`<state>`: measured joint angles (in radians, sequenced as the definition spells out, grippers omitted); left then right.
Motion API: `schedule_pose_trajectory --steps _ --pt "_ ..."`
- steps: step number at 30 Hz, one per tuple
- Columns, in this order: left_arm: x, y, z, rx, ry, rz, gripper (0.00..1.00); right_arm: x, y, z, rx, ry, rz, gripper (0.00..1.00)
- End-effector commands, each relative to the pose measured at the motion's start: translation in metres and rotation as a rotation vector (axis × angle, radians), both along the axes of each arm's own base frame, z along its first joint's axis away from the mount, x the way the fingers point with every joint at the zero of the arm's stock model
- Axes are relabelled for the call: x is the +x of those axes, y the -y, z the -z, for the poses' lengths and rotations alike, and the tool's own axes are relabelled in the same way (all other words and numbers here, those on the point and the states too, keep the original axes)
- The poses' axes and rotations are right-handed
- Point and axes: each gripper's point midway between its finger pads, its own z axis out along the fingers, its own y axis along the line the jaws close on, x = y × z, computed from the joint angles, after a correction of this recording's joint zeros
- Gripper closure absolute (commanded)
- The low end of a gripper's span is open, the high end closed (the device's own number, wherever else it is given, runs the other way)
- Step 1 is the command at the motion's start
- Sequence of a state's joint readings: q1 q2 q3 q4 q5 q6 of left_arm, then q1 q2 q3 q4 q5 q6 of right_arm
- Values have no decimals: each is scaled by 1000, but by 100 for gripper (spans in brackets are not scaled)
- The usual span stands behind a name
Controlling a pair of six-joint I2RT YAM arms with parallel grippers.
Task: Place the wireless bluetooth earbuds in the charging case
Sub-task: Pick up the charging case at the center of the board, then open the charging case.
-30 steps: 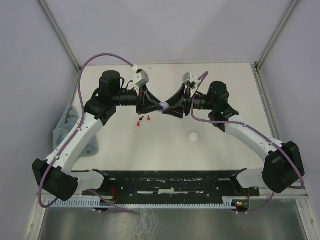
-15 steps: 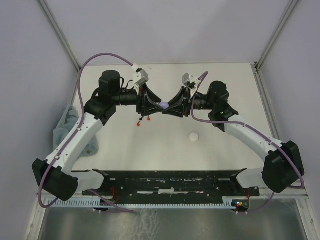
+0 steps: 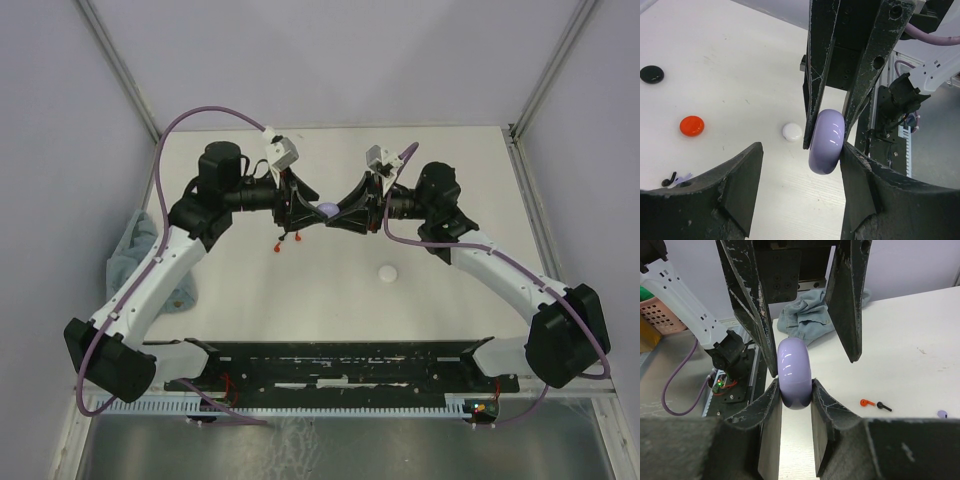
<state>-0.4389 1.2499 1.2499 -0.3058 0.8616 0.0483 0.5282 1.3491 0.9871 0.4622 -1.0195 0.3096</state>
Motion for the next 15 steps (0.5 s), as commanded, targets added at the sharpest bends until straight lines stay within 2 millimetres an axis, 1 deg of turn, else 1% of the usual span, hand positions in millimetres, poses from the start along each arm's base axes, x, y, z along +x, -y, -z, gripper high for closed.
schedule_pose_trajectory --steps 1,5,8,11,15 --pt "11 -5 -19 -33 11 -60 30 -16 4 -33 57 113 -40 89" --pt "10 -4 -33 -69 1 -41 30 -16 5 -29 49 109 -37 89" --pt "13 -7 -37 -80 -17 -48 30 -17 5 -27 43 112 -39 90" --pt "20 -11 -37 -87 -43 -67 30 -16 5 -25 35 111 -37 90" --pt "24 -10 -32 -84 -69 -73 30 -16 5 -23 31 113 -36 90"
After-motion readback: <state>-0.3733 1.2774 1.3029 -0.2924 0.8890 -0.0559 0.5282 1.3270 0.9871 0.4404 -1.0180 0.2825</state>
